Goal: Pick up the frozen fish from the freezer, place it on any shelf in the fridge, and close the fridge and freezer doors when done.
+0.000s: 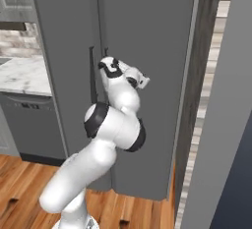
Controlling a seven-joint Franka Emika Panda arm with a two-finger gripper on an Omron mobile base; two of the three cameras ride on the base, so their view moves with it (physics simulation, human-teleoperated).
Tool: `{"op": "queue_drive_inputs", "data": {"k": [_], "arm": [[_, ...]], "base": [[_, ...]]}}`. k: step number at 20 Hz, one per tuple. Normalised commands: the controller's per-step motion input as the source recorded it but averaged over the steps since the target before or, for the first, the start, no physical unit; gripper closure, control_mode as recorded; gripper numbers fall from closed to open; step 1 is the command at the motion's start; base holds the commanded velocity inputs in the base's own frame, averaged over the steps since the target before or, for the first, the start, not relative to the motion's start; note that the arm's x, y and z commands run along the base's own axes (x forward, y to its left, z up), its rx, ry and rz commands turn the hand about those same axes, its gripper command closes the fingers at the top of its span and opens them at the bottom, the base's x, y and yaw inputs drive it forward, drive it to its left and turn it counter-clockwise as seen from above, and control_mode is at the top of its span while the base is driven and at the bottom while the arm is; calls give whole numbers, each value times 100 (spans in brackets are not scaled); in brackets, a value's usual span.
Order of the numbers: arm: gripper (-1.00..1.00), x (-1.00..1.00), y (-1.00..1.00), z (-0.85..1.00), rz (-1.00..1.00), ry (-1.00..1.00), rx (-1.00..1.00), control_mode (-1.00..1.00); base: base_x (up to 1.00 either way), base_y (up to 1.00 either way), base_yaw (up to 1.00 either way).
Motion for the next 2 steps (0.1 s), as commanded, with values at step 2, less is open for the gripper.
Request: {"op": "queue_drive_inputs", "data": {"k": [2], "arm": [[-100, 0, 0, 0, 0, 0, 0, -100]], "base": [[0, 0, 0]]}}
